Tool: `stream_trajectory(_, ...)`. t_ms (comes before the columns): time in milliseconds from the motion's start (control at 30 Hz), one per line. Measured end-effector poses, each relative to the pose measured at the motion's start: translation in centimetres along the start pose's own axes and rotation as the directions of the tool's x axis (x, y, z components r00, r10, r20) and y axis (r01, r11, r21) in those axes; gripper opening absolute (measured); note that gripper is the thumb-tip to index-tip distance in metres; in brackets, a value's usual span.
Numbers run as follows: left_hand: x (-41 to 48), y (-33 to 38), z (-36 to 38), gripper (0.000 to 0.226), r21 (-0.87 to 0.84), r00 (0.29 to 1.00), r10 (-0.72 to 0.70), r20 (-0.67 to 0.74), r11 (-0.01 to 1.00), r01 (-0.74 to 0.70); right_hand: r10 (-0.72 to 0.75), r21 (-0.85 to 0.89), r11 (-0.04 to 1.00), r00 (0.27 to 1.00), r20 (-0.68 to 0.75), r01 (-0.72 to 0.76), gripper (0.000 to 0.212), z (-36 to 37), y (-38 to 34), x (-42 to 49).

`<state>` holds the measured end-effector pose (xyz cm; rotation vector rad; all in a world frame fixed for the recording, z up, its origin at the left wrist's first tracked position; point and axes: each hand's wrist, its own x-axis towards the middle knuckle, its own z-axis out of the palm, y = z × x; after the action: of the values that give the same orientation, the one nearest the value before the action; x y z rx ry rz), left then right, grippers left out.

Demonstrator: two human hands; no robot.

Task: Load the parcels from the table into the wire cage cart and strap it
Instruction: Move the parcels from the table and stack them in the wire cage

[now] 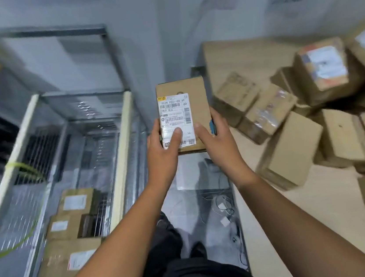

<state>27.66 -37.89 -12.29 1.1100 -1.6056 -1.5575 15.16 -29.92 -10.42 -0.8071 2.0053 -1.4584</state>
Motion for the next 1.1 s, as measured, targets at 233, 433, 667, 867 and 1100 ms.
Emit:
stream_trajectory(233,2.7,-3.6,-12.0,0.058,-0.129,0.892,-0.157,-0.424,0.985,0.113,-0.023,-0.105,0.992,0.917,0.399,0.071,0.054,15.5,-3.1,5.0)
stream_trajectory(433,4.7,-6.5,-20.8,0.065,-0.233,0.716,-0.270,-0.644,0.961,0.153,-0.056,-0.153,0.967,0.751,0.658,0.206,0.058,28.5,-5.1,7.6)
stream_trajectory(667,7.3,-9.9,-26.4,0.060,-0.299,0.597,-0.372,-0.711,0.928,0.222,0.052,-0.201,0.959,0.569,0.820,0.201,0.058,37.4,-3.8,10.5)
stream_trajectory(867,12.1,-16.2,-28.8,0.069,-0.268,0.560,-0.456,-0.692,0.882,0.387,0.154,-0.291,0.910,0.411,0.899,0.296,0.064,45.4,2.1,17.0)
stream_trajectory(1100,17.0,-30.8,-32.7,0.077,-0.037,0.398,-0.500,-0.769,0.656,0.753,0.281,-0.406,0.829,0.341,0.897,0.385,0.067,57.1,14.4,24.3)
